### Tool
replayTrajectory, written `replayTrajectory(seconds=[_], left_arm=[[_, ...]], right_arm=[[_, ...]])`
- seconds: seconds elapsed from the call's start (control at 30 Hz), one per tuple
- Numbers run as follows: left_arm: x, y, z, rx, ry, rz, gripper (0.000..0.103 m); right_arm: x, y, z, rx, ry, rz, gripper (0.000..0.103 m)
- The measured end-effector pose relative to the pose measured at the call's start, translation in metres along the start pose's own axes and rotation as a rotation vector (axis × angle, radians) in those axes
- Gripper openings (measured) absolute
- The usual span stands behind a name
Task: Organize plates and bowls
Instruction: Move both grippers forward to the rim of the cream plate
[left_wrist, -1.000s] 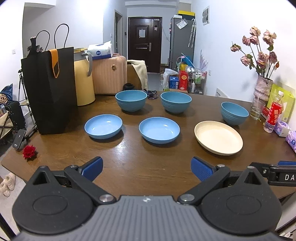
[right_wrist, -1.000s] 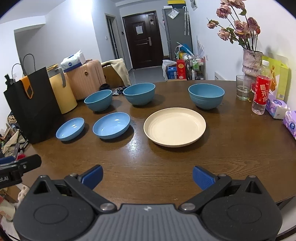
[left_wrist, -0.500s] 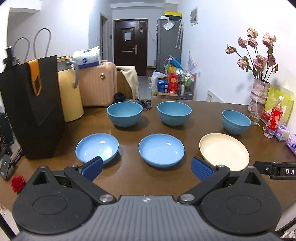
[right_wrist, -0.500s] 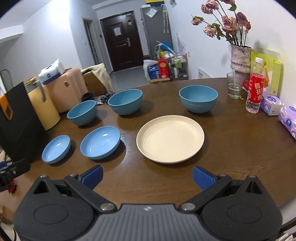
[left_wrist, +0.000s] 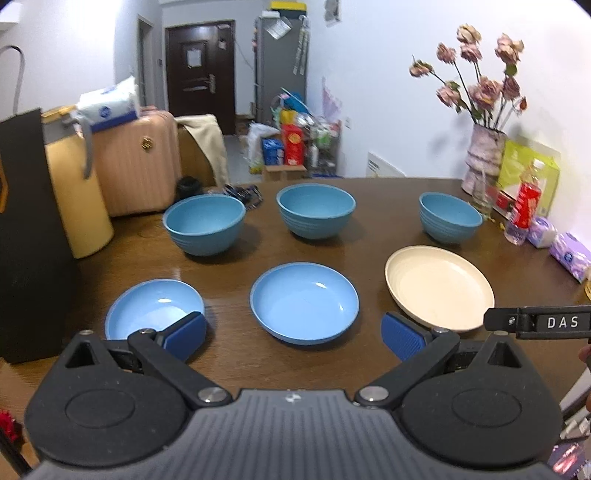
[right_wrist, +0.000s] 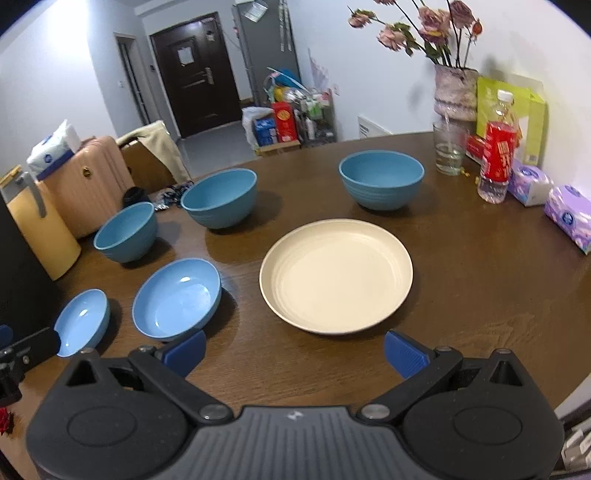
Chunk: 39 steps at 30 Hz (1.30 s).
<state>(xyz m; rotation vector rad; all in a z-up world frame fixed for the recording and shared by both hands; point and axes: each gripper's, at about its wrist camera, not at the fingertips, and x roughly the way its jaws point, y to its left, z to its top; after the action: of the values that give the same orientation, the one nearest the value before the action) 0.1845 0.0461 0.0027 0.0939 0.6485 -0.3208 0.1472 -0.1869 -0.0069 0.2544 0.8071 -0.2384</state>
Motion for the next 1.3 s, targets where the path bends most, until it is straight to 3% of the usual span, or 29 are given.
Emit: replayTrajectory(seconds=[0.27,0.53,0.83,1.1,1.17,1.3], left_arm=[[0.026,-0.010,0.007,-0.012,0.033,-0.044,0.103],[0.054,-0.044,0.026,-0.029,0.047,-0.054,0.103],[0.111,-0.096,0.044,-0.037,0.112,-0.070,0.103],[0.169,-0.129,0.058,-0.062,0.192,-0.067,0.103],[0.184,-0.133,0.058,-0.070,0.226,-0.064,0.100],[0.208,-0.141,0.059,-0.086,0.290,-0.073,0.086]], right_arm=[[0.014,-0.009,0.007,-0.001,0.044,-0.051,0.103],[0.032,-0.042,0.032,-0.019,0.055,-0.065,0.103],[0.076,-0.084,0.065,-0.034,0.101,-0.074,0.102],[0.121,-0.111,0.087,-0.044,0.140,-0.065,0.094],[0.132,-0.117,0.092,-0.045,0.150,-0.062,0.091],[0.155,-0.125,0.098,-0.059,0.177,-0.055,0.083]])
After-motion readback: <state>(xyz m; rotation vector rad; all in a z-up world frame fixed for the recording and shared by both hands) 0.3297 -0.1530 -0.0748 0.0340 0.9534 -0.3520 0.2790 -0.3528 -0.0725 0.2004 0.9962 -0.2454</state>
